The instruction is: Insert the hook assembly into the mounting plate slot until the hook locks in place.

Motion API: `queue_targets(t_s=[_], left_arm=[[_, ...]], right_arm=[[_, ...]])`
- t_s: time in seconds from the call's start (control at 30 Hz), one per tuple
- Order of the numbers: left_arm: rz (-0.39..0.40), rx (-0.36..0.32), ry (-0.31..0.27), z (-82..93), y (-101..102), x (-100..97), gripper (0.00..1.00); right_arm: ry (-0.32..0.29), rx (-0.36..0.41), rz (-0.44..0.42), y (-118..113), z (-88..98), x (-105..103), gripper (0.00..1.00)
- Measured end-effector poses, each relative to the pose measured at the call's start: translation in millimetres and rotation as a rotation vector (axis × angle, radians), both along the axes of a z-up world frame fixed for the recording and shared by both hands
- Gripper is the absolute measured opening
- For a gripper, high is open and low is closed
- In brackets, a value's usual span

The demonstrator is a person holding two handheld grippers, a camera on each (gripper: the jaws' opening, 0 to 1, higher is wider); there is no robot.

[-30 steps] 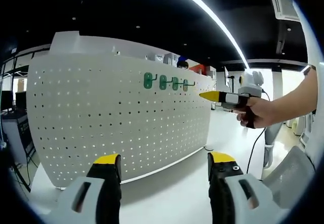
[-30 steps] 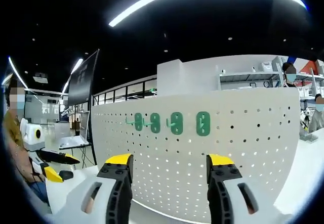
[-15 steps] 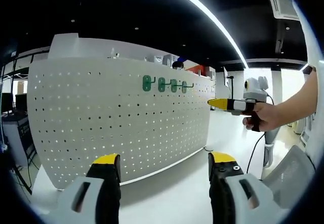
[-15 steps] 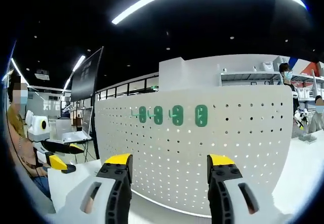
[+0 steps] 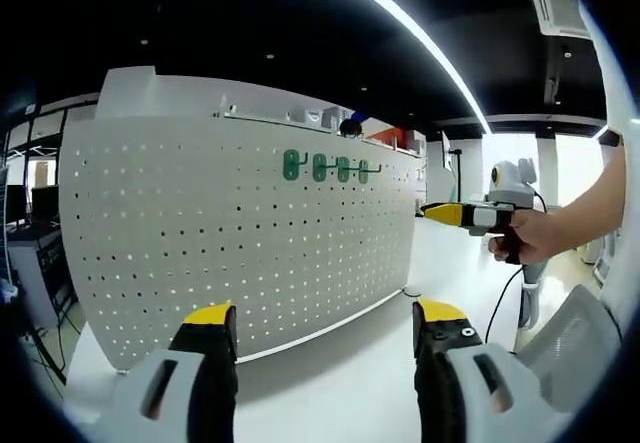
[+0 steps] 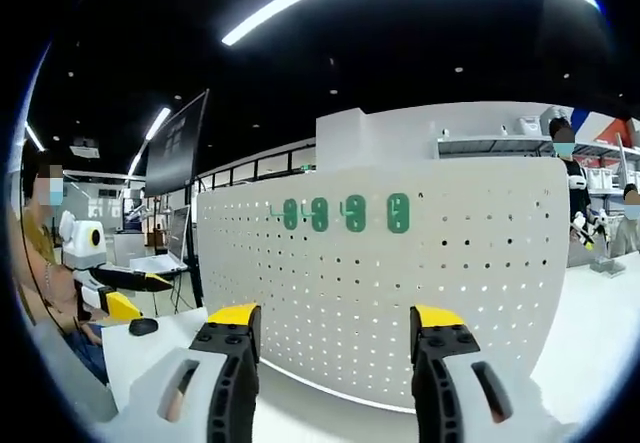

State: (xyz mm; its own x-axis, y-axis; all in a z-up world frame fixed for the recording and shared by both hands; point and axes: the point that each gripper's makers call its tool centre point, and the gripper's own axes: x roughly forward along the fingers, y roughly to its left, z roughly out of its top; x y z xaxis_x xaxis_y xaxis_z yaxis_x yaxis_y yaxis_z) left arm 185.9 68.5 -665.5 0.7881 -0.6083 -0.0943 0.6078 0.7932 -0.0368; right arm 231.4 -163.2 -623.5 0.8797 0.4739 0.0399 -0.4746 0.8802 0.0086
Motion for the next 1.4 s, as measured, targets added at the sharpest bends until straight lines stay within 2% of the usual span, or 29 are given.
queue_targets(t_s=[0.27,0.67,0.97,1.4], left_arm=[[0.004,-0.019,0.008,0.1,3.9,-5.4,0.76],[0.011,0.006,0.008,-3.6,12.7,-14.2,0.78],[0.029,0.011,0.022,-11.7,26.4,-21.2,0.78],[0.051,0.015,0.039,-21.1,46.2,-32.7,0.81]], right_arm=[[0.016,0.012,0.000,-2.9,-8.7,-14.4,0.60],[0.038,0.018,-0.004,-9.5,-23.2,-36.5,0.62],[0.068,0.006,-0.001,-17.5,-40.2,-53.1,0.63],[0.089,0.000,0.003,-25.5,-51.5,-70.2,0.65]])
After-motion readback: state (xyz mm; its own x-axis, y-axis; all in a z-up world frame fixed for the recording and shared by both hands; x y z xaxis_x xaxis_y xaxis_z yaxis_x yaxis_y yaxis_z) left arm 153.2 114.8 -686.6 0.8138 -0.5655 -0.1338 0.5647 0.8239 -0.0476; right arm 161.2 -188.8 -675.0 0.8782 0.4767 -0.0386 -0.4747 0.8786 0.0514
